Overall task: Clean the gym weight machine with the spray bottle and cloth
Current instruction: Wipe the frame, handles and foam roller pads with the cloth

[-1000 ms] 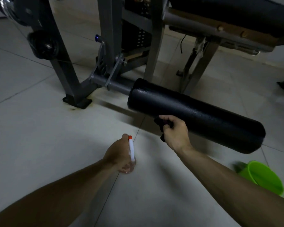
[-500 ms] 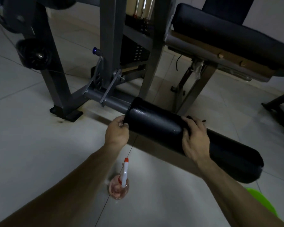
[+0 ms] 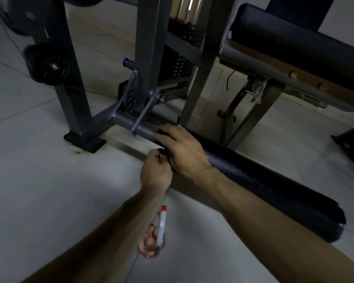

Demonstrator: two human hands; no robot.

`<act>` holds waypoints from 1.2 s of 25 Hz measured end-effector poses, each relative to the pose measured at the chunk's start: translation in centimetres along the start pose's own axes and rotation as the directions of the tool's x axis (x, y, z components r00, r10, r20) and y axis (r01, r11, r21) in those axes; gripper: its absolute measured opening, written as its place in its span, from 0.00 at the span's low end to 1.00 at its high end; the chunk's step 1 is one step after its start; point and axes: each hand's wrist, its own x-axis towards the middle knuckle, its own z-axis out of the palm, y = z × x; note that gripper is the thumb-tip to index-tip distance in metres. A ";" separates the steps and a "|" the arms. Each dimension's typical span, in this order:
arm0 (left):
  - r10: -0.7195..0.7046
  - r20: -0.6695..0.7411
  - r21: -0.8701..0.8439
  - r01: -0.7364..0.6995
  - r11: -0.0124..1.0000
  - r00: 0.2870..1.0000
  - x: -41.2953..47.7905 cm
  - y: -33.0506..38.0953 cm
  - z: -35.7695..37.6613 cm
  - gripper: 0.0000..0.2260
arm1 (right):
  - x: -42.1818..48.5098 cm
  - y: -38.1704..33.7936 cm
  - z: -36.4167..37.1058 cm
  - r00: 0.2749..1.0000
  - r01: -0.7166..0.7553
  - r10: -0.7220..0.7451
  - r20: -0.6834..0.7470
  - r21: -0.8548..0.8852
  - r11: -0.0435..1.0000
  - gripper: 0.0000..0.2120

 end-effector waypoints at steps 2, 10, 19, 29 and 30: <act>0.059 -0.022 0.063 -0.058 0.996 0.998 -0.9 0.6 0.8 0.17 | -3.3 1.5 -1.2 0.999 -0.023 0.021 -0.041 -0.038 0.999 0.25; 0.639 0.415 0.585 -0.728 0.357 0.647 -5.8 0.1 6.8 0.35 | -23.1 9.6 -9.1 0.883 -0.469 0.462 -0.084 -0.101 0.878 0.39; 0.579 0.527 0.650 -0.734 0.197 0.622 -9.5 -0.3 13.0 0.47 | -24.0 9.8 -10.0 0.721 -0.676 0.658 -0.216 -0.013 0.736 0.37; 0.601 0.618 0.644 -0.765 -0.017 0.507 -10.8 -2.3 15.4 0.50 | -32.5 14.0 -12.0 0.770 -0.617 0.588 -0.247 -0.051 0.785 0.37; 0.590 0.626 0.648 -0.761 -0.029 0.511 -10.8 -2.3 15.9 0.50 | -34.9 14.6 -12.8 0.714 -0.677 0.648 -0.265 -0.026 0.735 0.38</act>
